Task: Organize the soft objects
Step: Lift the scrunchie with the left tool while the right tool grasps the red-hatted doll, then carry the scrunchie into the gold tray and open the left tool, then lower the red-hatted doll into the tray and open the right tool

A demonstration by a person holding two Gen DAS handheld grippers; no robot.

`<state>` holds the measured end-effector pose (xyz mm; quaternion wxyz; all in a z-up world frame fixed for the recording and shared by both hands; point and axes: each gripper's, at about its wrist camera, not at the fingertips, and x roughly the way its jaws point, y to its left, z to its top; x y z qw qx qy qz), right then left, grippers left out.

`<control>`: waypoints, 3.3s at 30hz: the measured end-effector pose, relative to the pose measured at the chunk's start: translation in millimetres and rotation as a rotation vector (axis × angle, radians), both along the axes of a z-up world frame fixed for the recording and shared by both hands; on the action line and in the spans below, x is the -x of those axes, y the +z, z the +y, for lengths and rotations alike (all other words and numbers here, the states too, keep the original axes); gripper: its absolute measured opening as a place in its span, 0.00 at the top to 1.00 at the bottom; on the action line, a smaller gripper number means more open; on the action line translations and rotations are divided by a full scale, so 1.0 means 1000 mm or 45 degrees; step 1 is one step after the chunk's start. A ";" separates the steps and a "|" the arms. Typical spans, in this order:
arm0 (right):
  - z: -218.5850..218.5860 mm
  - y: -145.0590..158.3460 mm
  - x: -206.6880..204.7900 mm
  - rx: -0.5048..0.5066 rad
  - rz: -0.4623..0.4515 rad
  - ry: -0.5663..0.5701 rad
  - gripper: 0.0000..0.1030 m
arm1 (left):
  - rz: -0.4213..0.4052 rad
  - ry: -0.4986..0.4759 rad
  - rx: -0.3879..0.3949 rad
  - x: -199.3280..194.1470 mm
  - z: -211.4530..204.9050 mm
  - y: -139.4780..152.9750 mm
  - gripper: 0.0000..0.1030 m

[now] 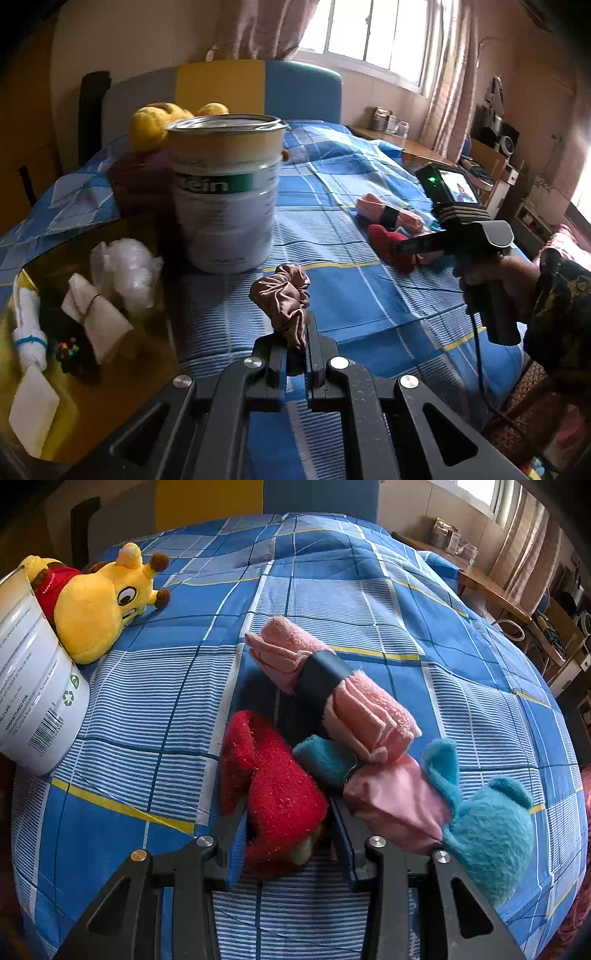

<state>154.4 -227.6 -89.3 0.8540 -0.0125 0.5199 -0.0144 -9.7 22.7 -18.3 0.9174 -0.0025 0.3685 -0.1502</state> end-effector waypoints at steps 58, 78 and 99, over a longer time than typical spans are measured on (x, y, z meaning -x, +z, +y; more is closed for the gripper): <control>0.089 0.156 -0.101 -0.074 -0.271 -0.008 0.67 | 0.074 0.625 0.046 0.024 0.206 -0.006 0.41; 0.321 0.175 -0.039 -0.224 -0.283 0.843 0.67 | 0.040 0.752 0.053 0.037 0.235 0.000 0.35; 0.340 0.028 0.114 -0.017 0.005 1.102 0.64 | -0.006 0.785 -0.005 0.047 0.225 0.012 0.29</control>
